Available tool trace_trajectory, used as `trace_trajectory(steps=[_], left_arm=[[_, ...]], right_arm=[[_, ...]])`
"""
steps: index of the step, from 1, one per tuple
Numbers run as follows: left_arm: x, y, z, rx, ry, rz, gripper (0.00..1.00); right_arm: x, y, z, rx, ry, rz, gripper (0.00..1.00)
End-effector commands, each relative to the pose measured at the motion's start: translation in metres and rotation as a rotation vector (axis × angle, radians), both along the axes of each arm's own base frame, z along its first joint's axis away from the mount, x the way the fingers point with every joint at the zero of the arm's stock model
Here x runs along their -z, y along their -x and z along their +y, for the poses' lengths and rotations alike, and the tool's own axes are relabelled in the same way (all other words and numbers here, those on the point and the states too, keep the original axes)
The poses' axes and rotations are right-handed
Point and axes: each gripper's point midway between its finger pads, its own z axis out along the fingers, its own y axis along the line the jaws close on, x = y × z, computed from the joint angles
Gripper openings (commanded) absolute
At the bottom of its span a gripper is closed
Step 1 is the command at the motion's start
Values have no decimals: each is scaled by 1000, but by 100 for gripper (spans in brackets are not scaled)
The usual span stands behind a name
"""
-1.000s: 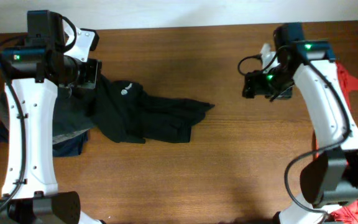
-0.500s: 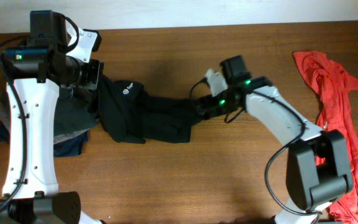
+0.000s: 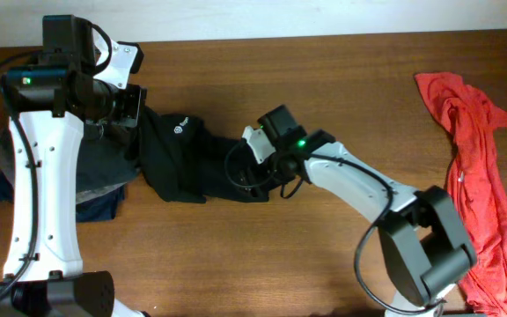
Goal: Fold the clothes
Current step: 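Grasp the right end of the black shirt with the right gripper, then lift the shirt with both grippers, stretch apart, and lay it flat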
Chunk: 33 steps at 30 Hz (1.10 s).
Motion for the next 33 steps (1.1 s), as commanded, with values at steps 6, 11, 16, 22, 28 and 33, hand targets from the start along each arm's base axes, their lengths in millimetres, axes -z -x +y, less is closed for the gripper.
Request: trace_trajectory(steps=[6, 11, 16, 22, 28, 33], left_arm=[[-10, 1, -1, -12, 8, -23, 0], [-10, 1, -1, -12, 8, -23, 0], [-10, 1, -1, -13, 8, -25, 0], [-23, 7, 0, -7, 3, -61, 1], [-43, 17, 7, -22, -39, -123, 0], [-70, 28, 8, -27, -45, -207, 0]], right_arm=[[33, -8, 9, 40, 53, -2, 51], [35, -16, 8, 72, 69, -31, 23], [18, -25, -8, 120, 84, -43, 4], [-89, -51, -92, 325, 130, -214, 4], [-217, -47, -202, 625, 132, -479, 4], [-292, -20, -257, 787, 78, -662, 4]])
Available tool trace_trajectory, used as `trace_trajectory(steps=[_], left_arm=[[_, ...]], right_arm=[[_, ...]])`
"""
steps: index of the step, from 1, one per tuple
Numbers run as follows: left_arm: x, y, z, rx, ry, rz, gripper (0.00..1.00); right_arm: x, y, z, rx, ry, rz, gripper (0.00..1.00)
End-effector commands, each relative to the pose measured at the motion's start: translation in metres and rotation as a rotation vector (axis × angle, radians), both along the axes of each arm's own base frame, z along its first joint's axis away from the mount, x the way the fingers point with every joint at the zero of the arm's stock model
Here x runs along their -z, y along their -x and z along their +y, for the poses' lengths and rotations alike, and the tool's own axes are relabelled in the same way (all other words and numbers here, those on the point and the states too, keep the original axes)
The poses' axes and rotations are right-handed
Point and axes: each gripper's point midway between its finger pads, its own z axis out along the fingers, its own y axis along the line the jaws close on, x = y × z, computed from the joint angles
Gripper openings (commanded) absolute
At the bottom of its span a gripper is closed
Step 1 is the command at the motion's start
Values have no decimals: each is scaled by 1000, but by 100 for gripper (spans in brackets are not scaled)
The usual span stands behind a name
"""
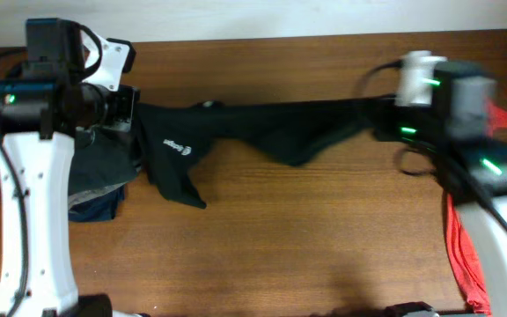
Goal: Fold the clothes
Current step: 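Lift the shirt with both grippers, stretch apart, and lay it flat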
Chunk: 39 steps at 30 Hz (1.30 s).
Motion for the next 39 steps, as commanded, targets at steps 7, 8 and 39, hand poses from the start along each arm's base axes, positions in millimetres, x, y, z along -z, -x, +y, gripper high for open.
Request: trace_trajectory(steps=[7, 8, 39], left_arm=[[-80, 37, 3, -14, -19, -258, 1], [-87, 42, 2, -11, -16, -284, 0], [-131, 32, -21, 121, 44, -485, 0]], right_arm=[[-80, 49, -35, 100, 23, -238, 4], [-84, 52, -35, 100, 23, -251, 4], [-139, 57, -33, 93, 17, -301, 4]])
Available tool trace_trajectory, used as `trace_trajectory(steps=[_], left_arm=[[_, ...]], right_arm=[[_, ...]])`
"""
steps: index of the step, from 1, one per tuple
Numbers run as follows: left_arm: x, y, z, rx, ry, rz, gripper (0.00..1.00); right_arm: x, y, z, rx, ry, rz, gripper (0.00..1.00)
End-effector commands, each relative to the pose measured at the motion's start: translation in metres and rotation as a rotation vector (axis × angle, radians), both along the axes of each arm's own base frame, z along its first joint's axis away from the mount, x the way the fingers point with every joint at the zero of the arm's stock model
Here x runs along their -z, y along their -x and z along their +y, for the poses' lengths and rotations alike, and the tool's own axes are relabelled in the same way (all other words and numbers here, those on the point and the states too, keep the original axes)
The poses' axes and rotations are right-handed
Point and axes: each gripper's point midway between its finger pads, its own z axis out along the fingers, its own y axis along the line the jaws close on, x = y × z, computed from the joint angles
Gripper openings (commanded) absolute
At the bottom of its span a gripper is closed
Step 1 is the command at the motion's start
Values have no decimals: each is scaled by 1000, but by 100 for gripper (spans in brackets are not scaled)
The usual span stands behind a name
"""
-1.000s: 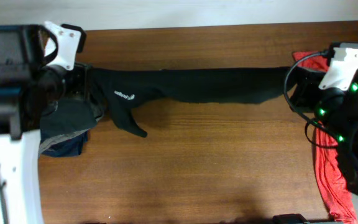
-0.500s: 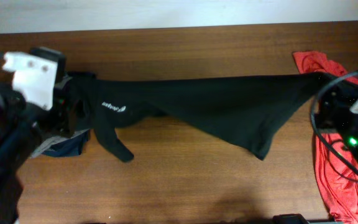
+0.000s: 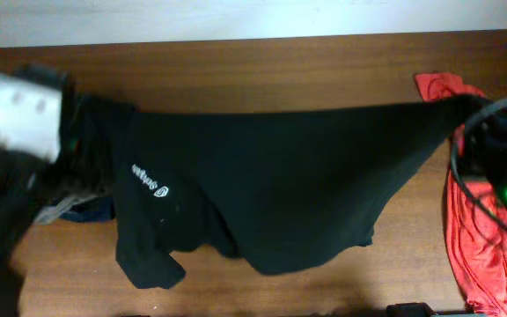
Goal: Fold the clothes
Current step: 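Lift the shirt with both grippers, stretch apart, and lay it flat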
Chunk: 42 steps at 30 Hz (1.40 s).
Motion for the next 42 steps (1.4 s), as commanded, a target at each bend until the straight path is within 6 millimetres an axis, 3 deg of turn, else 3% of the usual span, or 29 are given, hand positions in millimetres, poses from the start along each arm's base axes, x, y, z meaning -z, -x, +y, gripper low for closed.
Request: trace_trajectory(steps=[1, 3, 5, 7, 9, 14, 17, 21, 27, 30, 31, 32, 42], left_arm=[[57, -69, -9, 67, 7, 172, 0], [82, -106, -16, 108, 29, 220, 0], [90, -135, -20, 138, 44, 202, 0], [80, -161, -29, 190, 63, 125, 0], [54, -173, -40, 259, 89, 31, 0], [-30, -150, -54, 345, 81, -180, 0], [-49, -128, -56, 348, 69, -189, 0], [-22, -108, -58, 357, 69, -42, 0], [50, -74, -66, 385, 89, 308, 1], [74, -62, -66, 363, 73, 430, 13], [83, -58, -62, 333, 48, 472, 27], [87, -56, -58, 312, 30, 489, 32], [93, -60, -41, 221, -38, 496, 40]], right_arm=[[20, -43, -7, 32, 18, 73, 4], [33, -74, -7, 26, 39, 103, 4], [38, -105, -8, 27, 62, 89, 4], [32, -130, -9, 30, 70, 39, 4], [17, -143, -12, 37, 79, -22, 4], [-34, -125, -26, 74, 84, -126, 4], [-40, -105, -28, 80, 85, -101, 4], [-14, -90, -25, 58, 99, 28, 4], [56, -71, -25, 40, 99, 333, 4], [91, -59, -23, 17, 115, 496, 7], [107, -51, -23, 11, 112, 582, 19], [115, -46, -23, 8, 111, 626, 24], [124, -38, -23, 7, 109, 682, 50]])
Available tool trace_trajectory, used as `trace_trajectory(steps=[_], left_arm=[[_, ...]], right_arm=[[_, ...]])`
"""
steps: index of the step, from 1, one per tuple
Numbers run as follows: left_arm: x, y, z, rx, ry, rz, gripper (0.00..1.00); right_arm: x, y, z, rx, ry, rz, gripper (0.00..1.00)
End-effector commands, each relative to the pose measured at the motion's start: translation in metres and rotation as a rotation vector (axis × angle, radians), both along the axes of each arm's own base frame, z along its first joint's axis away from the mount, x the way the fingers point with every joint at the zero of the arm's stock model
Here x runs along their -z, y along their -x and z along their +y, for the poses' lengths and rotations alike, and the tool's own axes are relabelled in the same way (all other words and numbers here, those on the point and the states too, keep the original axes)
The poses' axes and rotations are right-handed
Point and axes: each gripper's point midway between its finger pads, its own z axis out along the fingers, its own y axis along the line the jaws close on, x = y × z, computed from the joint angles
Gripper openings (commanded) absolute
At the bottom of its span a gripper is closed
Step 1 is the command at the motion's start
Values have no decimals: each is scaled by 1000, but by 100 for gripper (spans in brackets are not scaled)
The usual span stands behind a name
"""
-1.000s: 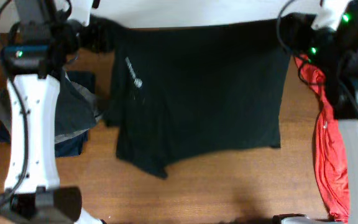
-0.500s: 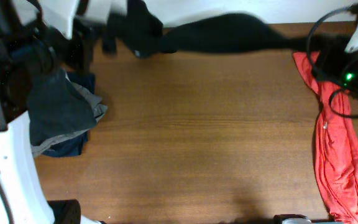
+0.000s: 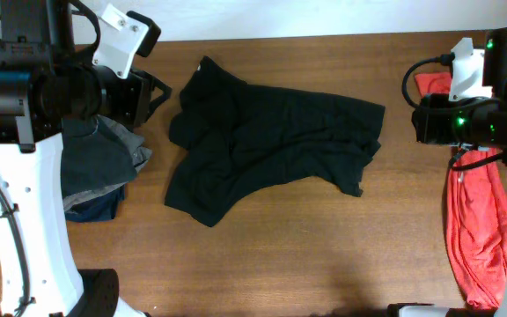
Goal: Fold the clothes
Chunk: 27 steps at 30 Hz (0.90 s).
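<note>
A black shirt (image 3: 267,145) lies loosely spread and rumpled on the middle of the wooden table (image 3: 280,264), with one part bunched at its upper left. My left gripper (image 3: 160,93) stands open just left of the shirt, not touching it. My right gripper (image 3: 412,119) hovers a little right of the shirt's right edge, with nothing in it. Its fingers are dark and hard to make out. No wrist views are given.
A pile of grey and blue clothes (image 3: 104,172) lies at the left edge under my left arm. A red garment (image 3: 473,233) lies along the right edge beneath my right arm.
The black shirt was stretched wide in the air between both grippers. Now it lies on the table, let go by both, and the grippers stand beside its two ends.
The black shirt was bunched next to the left pile with both grippers at it. Then it was pulled into a long strip between the grippers, and later held up spread wide. Now it rests released at the table's middle.
</note>
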Motion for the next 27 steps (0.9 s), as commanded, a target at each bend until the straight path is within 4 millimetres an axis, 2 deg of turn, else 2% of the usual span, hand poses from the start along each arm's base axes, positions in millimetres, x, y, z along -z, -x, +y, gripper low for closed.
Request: trace_trajectory(steps=[1, 5, 8, 12, 15, 19, 23, 25, 27], left_arm=[[2, -3, 16, -58, -86, -19, 40], [17, -11, 16, -85, -73, 45, 44], [41, -14, 16, -86, -81, 135, 43], [75, -27, 25, -142, -119, 234, 43], [89, -18, 36, -206, -163, 322, 42], [74, -4, 48, -291, -155, 299, 42], [57, 27, 61, -356, -174, 258, 46], [60, 48, 76, -451, -212, 271, 47], [69, 64, 75, -450, -210, 305, 50]], right_arm=[[-3, 1, -4, 19, 8, -12, 55], [14, -10, -4, 23, -4, 51, 59], [43, -20, 1, 13, -33, 164, 63], [88, -34, 9, -7, -87, 313, 63], [102, -29, 17, -24, -129, 397, 62], [89, -9, 18, -37, -124, 401, 62], [49, 20, 19, -47, -114, 259, 64], [22, 44, 18, -48, -98, 147, 66], [6, 63, 17, -46, -84, 54, 68]])
